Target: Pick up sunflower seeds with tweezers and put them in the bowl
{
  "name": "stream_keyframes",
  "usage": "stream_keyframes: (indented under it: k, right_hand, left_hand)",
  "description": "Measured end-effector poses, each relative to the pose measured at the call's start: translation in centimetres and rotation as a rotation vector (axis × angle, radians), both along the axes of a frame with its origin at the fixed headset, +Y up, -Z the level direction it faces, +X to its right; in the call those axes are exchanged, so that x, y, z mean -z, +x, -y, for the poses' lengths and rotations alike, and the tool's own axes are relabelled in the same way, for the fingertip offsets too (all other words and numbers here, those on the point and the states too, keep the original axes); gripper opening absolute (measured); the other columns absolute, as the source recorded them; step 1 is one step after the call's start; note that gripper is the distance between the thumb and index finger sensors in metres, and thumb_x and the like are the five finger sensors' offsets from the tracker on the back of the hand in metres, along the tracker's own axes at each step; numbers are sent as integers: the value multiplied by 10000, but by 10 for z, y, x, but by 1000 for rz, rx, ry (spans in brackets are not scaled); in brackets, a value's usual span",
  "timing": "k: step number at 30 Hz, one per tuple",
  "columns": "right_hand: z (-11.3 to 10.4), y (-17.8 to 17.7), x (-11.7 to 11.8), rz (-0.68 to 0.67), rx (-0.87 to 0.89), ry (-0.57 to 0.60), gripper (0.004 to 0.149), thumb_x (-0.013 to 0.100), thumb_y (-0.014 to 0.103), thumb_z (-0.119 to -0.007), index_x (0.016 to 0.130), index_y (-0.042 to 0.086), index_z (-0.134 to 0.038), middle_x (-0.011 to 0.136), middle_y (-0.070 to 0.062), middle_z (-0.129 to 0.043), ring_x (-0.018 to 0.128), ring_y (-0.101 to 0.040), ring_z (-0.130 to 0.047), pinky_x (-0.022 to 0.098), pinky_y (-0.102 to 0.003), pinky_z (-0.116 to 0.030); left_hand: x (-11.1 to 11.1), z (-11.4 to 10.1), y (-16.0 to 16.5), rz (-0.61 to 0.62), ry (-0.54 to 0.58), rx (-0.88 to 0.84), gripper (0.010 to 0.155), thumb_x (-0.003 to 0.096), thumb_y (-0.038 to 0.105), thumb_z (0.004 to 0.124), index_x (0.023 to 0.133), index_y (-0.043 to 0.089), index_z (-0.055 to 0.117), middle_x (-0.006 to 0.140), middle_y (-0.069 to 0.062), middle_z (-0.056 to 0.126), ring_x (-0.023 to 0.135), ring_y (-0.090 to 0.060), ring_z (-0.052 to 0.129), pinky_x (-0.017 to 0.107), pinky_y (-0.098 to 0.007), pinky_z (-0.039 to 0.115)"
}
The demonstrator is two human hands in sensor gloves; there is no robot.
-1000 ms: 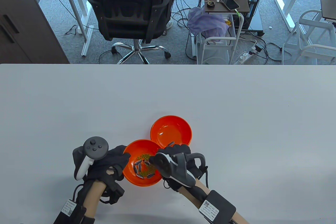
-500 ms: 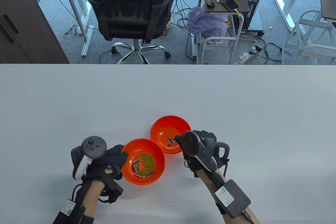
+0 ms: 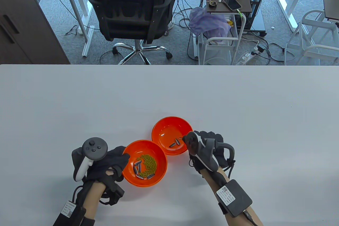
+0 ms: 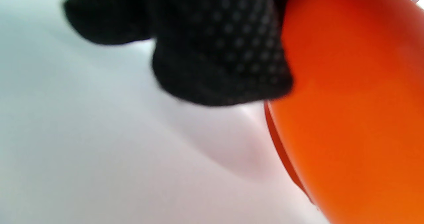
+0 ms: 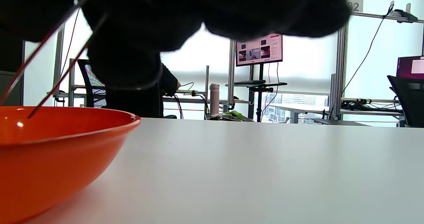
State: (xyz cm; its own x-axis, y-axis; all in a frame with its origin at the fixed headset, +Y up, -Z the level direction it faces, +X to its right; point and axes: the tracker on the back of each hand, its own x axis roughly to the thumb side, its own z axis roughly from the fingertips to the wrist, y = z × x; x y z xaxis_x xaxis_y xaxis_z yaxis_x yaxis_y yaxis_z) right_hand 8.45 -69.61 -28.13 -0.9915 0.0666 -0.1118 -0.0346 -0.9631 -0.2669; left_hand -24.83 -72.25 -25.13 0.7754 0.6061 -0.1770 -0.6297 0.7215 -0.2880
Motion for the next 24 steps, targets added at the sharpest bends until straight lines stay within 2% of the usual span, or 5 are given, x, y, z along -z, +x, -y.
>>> stream_keyframes:
  k: [1,4,9,16,24]
  right_hand:
    - [-2,0,-1,-7,22,12,438,295,641,-820,457,326,-1078,251,81,-975,180,-123,-943,352,-362,-871]
    - [-11,-6,-6,-47,98,11,455,299,642,-813,495,323,-1070,292,110,-975,221,-127,-949,384,-367,-863]
    - [-20,-27,-18,-230,218,-14,458,294,634,-820,526,324,-1064,338,100,-977,267,-134,-952,421,-378,-853]
    - [-16,-64,-37,-400,149,-72,468,291,635,-825,562,330,-1056,371,112,-982,287,-133,-955,436,-381,-852]
    - [-10,-83,-48,-403,69,-80,421,292,623,-844,488,326,-1070,237,86,-978,145,-125,-940,322,-360,-878]
  left_hand:
    - [0,0,0,0,0,-1,482,468,409,777,883,171,837,427,-48,1056,105,-126,1064,219,-364,943]
    - [0,0,0,1,2,-4,482,469,408,777,884,170,836,428,-46,1056,106,-127,1064,221,-364,942]
    - [0,1,1,6,1,-8,482,468,409,776,884,173,835,429,-45,1055,107,-126,1064,221,-363,943]
    - [-1,1,3,10,10,-9,482,468,409,775,884,172,835,430,-45,1055,108,-125,1064,222,-363,942]
    - [-2,2,5,12,15,-10,481,468,406,776,880,166,838,419,-45,1059,96,-122,1066,212,-361,945]
